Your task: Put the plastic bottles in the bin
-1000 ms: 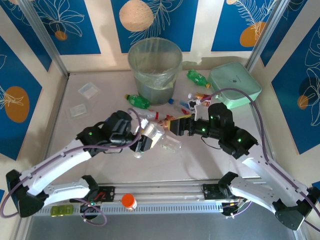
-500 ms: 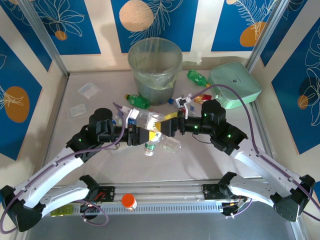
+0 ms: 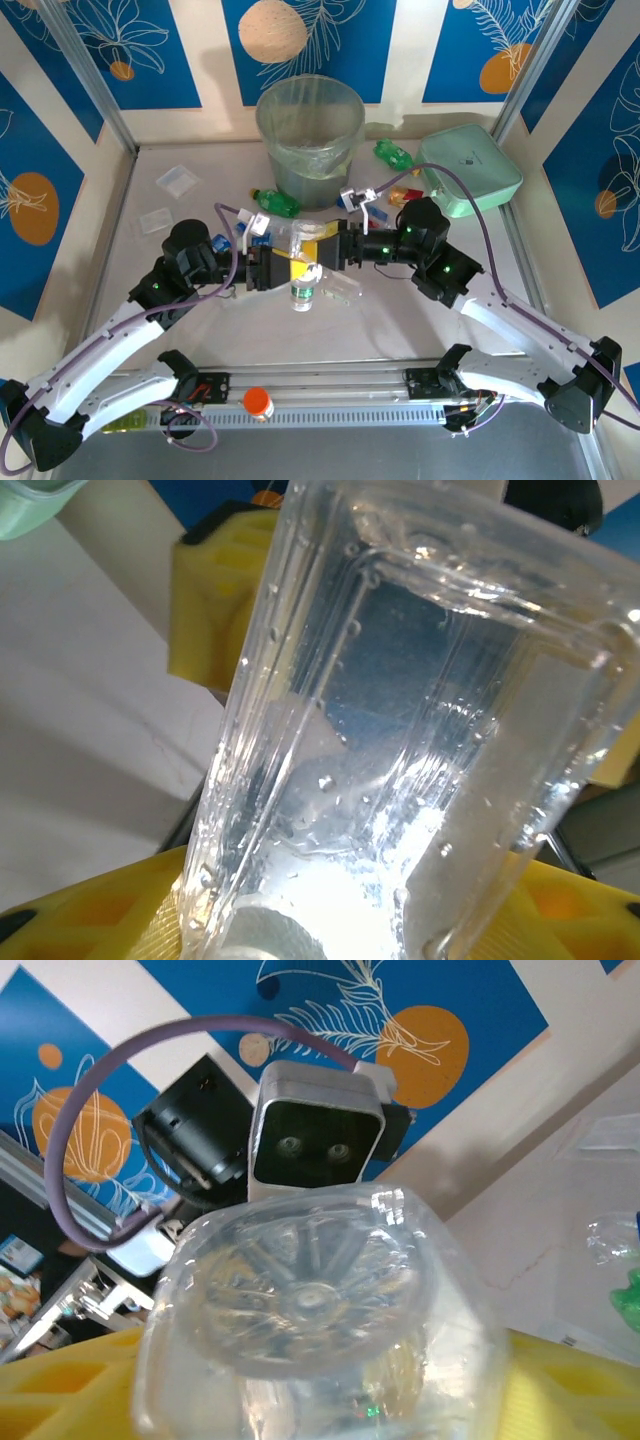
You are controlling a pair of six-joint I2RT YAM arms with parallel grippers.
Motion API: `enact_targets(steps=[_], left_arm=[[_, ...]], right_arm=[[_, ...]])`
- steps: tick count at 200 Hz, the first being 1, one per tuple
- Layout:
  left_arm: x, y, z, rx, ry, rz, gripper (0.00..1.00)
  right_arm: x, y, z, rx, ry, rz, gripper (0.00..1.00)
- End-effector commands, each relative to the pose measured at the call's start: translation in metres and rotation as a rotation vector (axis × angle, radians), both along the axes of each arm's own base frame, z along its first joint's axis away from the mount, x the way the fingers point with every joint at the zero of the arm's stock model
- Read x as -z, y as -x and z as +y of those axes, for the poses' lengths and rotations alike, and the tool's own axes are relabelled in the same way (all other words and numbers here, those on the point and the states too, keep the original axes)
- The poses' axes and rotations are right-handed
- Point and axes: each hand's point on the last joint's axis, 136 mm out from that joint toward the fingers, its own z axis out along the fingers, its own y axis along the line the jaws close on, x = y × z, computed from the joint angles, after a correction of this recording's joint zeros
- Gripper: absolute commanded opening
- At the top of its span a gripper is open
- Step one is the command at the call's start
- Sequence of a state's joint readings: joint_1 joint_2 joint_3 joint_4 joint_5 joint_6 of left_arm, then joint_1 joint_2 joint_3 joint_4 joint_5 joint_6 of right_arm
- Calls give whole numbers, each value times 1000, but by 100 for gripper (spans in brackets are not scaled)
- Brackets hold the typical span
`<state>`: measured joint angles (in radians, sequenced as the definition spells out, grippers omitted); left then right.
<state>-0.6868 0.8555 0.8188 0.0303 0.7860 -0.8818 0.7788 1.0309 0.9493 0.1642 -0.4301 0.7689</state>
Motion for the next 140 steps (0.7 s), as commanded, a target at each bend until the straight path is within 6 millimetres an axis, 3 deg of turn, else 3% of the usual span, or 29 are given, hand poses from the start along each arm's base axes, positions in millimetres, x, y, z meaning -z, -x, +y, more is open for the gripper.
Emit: enact_targets(steps=[1,12,26,54,71,97,120,129,140], left_arm=[[-9,4,3,19,38,-35,59],[-9,4,4,15,32,-38,62],[-5,1,8,-23,3,-44,72],[-4,-4,25,-140,-66,-104,87],[-2,-10,42,-251,-131,-149,90],[-2,-31,110,-641,-262,-238,91],[0,-35,179,-952,-375,-270,90],[1,-33,194,-1008,-395,-276,90],[0,-30,196,-1009,-394,-291,89]], right_arm=[[-14,4,3,-26,-54,11,60],[-15,3,2,-13,-57,12,54],[-19,1,-1,12,-61,4,49],[-26,-10,-7,88,-52,-15,48],[-30,-23,-11,151,-45,-21,48],[-28,-63,-23,332,23,8,47],[-36,-108,-43,492,17,56,46],[-39,-126,-51,550,17,86,45],[-46,-147,-58,599,10,90,45]])
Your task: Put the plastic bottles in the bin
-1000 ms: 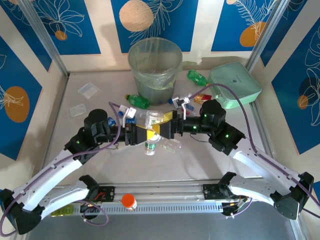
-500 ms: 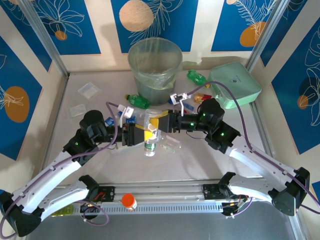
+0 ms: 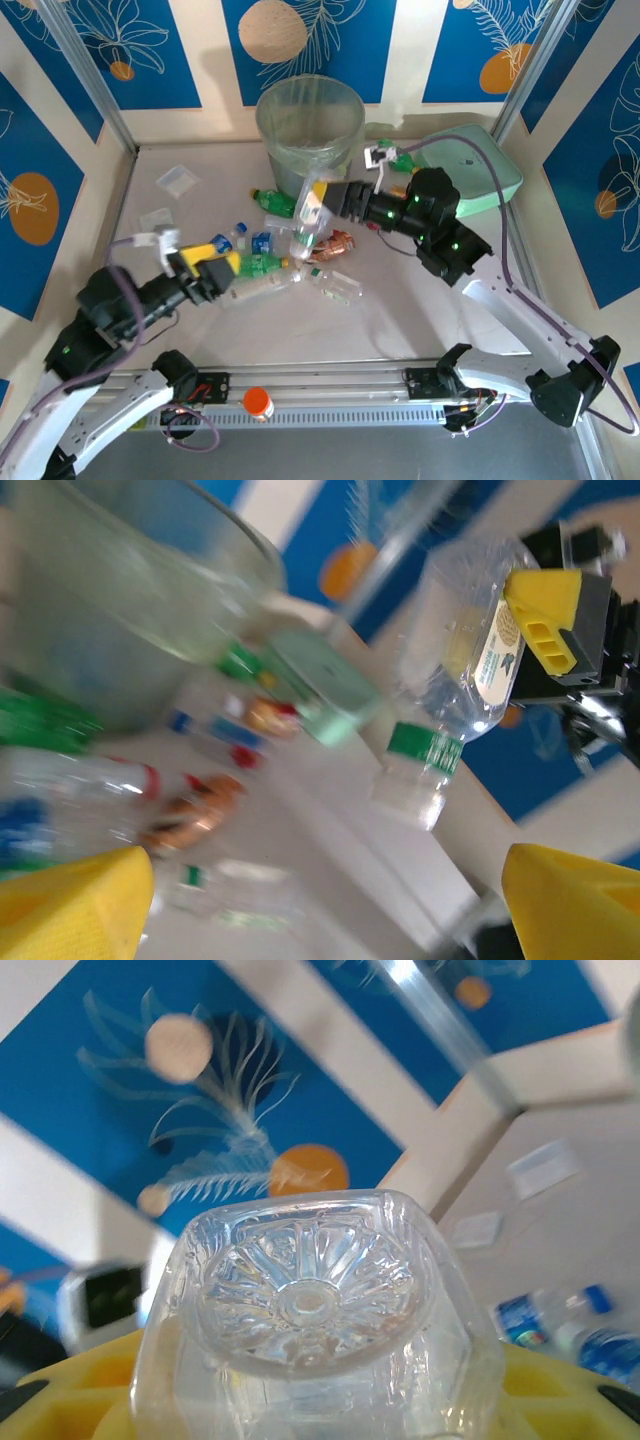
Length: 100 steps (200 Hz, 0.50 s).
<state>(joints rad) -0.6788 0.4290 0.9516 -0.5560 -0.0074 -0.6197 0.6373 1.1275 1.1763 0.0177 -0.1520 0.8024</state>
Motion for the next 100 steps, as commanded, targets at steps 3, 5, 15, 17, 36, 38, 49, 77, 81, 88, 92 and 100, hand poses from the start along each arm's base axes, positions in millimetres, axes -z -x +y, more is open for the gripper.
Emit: enact_targets(steps=[3,5,15,17,36,38,49,77,81,88,92,100], left_arm=[[21,-13,50,-259,-154,15,89],[22,-12,49,-251,-155,15,89],[23,-11,40,-208,-163,23,89],[24,-11,38,-198,-165,26,89],[25,-3,-1,17,-164,27,89],[25,-1,-6,43,-160,28,89],[30,6,-28,170,-148,53,89],[51,14,-52,314,-168,131,88],[53,15,-52,317,-175,132,88],[54,16,-51,321,-184,131,88],[54,17,-51,323,-187,127,88],[52,20,-51,340,-188,113,88]], right_arm=[[-4,-53,-24,195,7,56,45],[-6,-58,-26,211,8,61,45],[-7,-79,-34,269,11,81,45],[-8,-83,-35,275,9,83,45],[-17,-118,-45,307,-46,111,45],[-16,-122,-45,309,-49,115,45],[-17,-143,-48,326,-62,134,44],[-16,-192,-46,344,-79,182,43],[-15,-198,-45,345,-80,184,43],[-15,-209,-45,355,-83,187,43],[-14,-216,-45,360,-82,188,43],[-12,-229,-44,369,-81,192,43]])
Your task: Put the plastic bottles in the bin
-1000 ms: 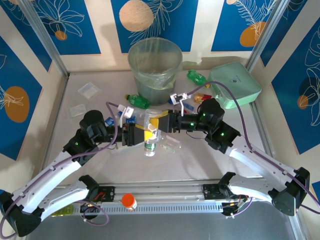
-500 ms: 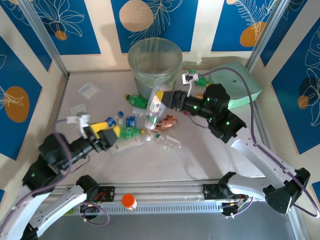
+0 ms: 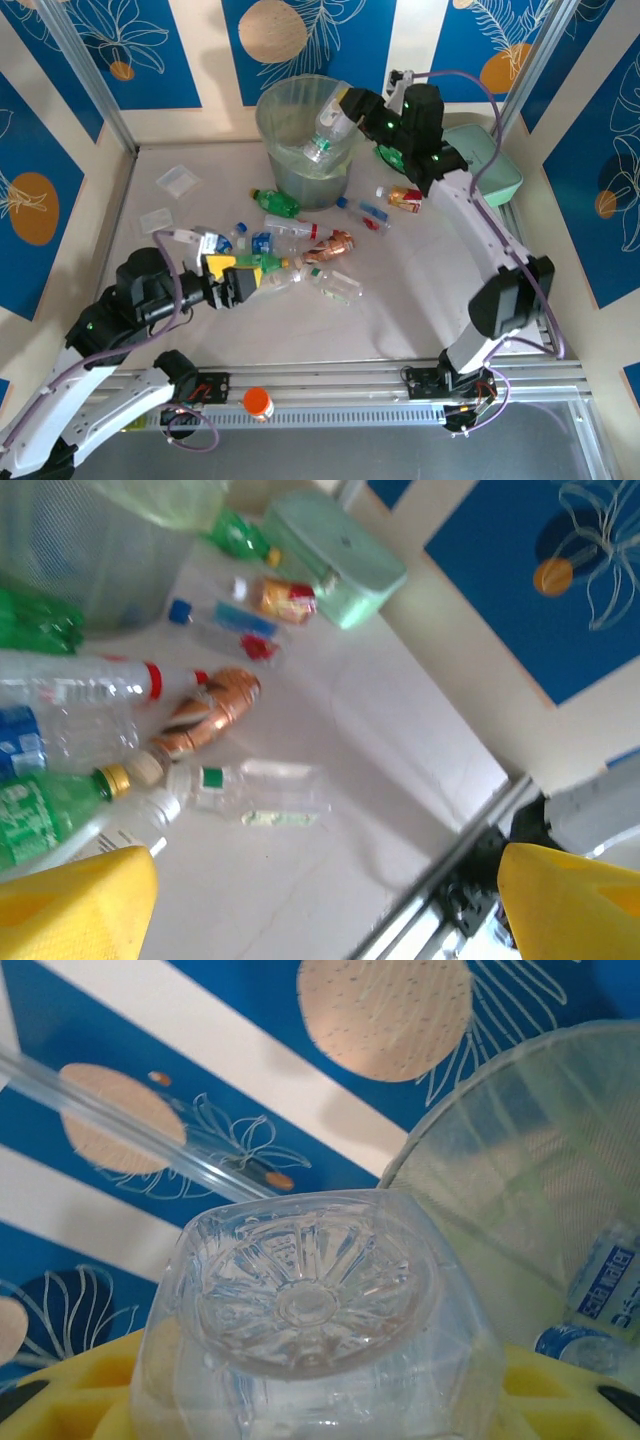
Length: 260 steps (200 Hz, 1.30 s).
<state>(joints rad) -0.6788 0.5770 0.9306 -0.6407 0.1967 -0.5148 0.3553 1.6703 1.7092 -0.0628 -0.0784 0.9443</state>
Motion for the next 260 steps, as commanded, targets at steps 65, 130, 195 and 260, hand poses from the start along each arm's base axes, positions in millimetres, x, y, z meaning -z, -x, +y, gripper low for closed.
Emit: enact_targets(steps=[65,130,195,260], left_arm=[[3,10,27,-20,-141,-95,88],[4,0,68,-194,-280,-180,87],[8,-3,65,-194,-283,-176,89],[23,-8,53,-164,-279,-114,90]], right_arm=[[49,-85,42,-57,52,161,43],[86,-90,80,-133,131,219,59],[57,-86,66,-115,153,150,74],[-13,-47,58,-184,174,-10,70]])
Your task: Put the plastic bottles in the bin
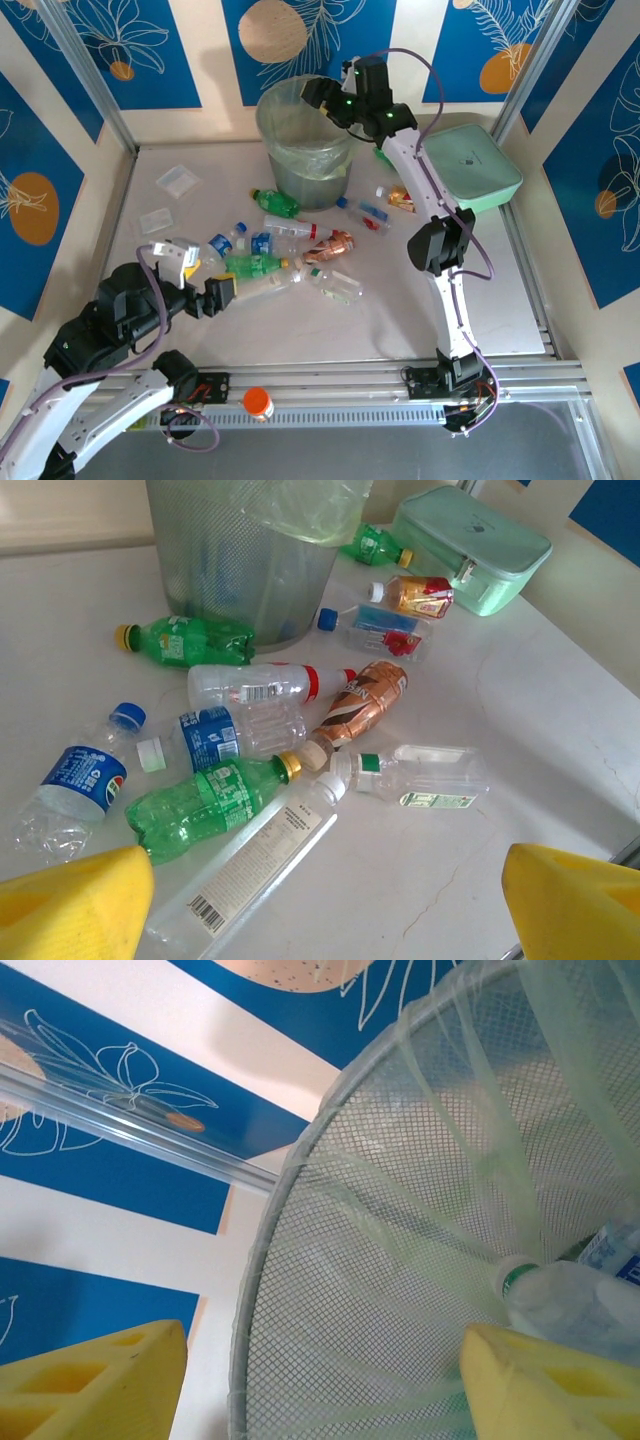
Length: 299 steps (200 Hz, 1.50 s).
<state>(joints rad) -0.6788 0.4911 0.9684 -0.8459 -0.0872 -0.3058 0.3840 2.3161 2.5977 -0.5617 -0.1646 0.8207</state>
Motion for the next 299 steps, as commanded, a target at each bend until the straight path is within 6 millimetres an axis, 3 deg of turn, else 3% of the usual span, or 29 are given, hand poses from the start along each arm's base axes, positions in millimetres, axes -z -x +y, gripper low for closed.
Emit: enact_targets(steps=[1,19,35,78,93,131,179,233,299], left_arm=[[9,-5,-7,7,0,31,90],[17,-7,-13,19,-6,71,90],[25,-9,-16,20,-21,106,90],[46,-12,-25,38,-62,203,91],[48,-12,-29,46,-59,224,91],[49,-14,-36,53,-37,259,91],[51,-22,-54,61,35,312,91],[49,-31,-73,67,105,367,91],[52,-35,-80,59,153,391,90]], right_arm=[[-83,44,-10,-59,-1,-170,70],[-97,64,-15,-66,39,-195,70],[-98,83,-20,-71,86,-186,69],[-68,142,-32,-87,210,-185,69],[-50,164,-40,-97,233,-182,69],[25,217,-67,-113,316,-65,69],[108,271,-72,-188,471,23,70],[179,298,-58,-372,707,151,79],[237,325,-41,-524,957,238,86]])
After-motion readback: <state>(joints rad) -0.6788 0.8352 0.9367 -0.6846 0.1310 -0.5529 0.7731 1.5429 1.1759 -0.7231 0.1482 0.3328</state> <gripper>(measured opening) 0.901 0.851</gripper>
